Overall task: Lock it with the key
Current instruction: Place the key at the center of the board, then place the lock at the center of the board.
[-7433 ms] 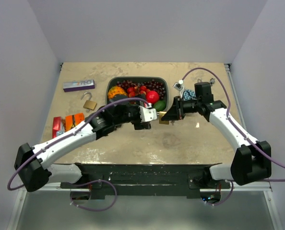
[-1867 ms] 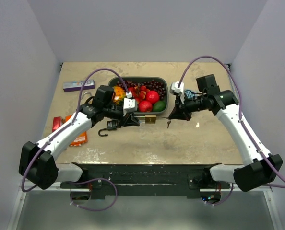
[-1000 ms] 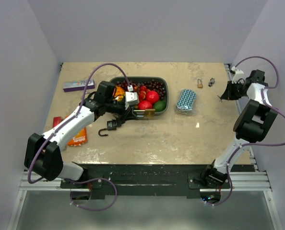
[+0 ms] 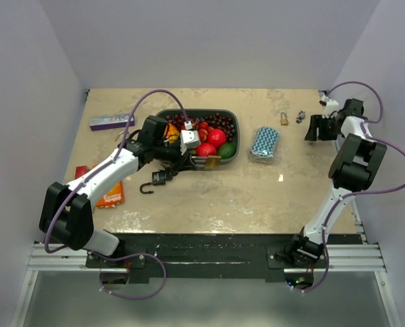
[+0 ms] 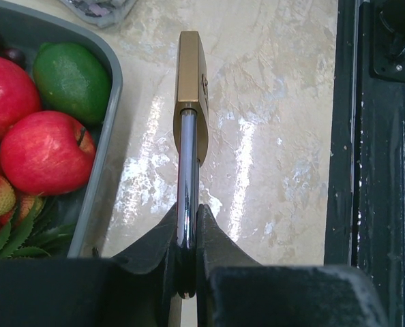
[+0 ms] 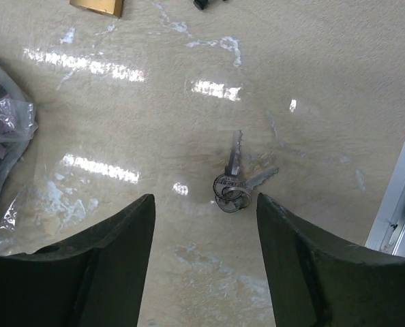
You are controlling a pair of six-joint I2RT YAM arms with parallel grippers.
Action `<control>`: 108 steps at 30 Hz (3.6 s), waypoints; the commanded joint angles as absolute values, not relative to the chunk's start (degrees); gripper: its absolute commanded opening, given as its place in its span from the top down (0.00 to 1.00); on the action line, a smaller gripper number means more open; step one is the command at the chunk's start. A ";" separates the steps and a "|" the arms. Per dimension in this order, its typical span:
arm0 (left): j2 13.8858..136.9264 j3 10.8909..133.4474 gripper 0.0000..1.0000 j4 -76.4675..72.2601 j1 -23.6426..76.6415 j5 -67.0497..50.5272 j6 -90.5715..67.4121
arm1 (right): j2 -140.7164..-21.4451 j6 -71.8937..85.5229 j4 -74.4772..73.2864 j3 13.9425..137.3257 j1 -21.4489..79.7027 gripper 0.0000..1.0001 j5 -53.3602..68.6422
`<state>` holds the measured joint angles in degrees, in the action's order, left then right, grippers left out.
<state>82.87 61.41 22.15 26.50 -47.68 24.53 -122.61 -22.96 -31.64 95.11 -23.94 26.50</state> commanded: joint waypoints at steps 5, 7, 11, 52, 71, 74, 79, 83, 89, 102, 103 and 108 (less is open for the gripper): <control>87.26 70.65 1.00 22.49 31.46 -46.76 17.85 | -107.44 -29.70 -35.76 93.78 -22.33 0.20 36.63; 89.37 74.42 1.00 23.99 33.48 -45.54 15.22 | -103.82 -32.07 -36.73 92.12 -19.62 0.17 37.61; 97.01 82.34 1.00 28.64 35.33 -47.54 8.89 | -93.01 -36.55 -36.22 84.31 -13.29 0.09 41.48; 102.30 85.25 1.00 20.39 36.65 -63.46 -10.46 | -53.79 -57.56 -11.33 42.36 23.38 0.32 31.99; 99.24 80.62 0.26 15.66 33.50 -60.21 -13.34 | -56.86 -46.06 -13.61 47.71 22.51 1.00 26.28; 94.06 75.26 0.03 5.39 29.63 -57.59 -17.91 | -59.14 -39.74 -15.82 50.26 15.60 1.00 29.43; 88.86 77.42 0.01 6.75 25.15 -49.67 -12.32 | -66.34 -26.67 -18.19 54.66 1.87 1.00 32.08; 87.37 78.05 0.01 10.28 21.98 -42.83 -9.40 | -72.66 -18.21 -18.19 57.12 -6.40 1.00 23.92; 83.95 74.10 0.01 8.62 15.83 -47.46 -10.98 | -84.88 -8.97 -19.87 61.43 -11.85 1.00 14.24; 86.21 76.45 0.01 22.56 7.74 -47.82 -3.26 | -102.64 -8.97 -12.48 69.34 -12.66 1.00 10.82; 87.18 78.29 0.01 24.41 7.39 -47.64 -2.03 | -103.35 -8.27 -12.57 69.87 -12.48 1.00 10.55; 86.75 76.38 0.01 22.94 6.07 -42.63 -3.43 | -106.61 -7.21 -12.04 72.16 -11.95 0.92 10.02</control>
<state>87.64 75.81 20.99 7.22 -46.19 -5.10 -106.67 -8.97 -16.51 68.23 -12.62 10.98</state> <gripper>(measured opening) 0.992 0.617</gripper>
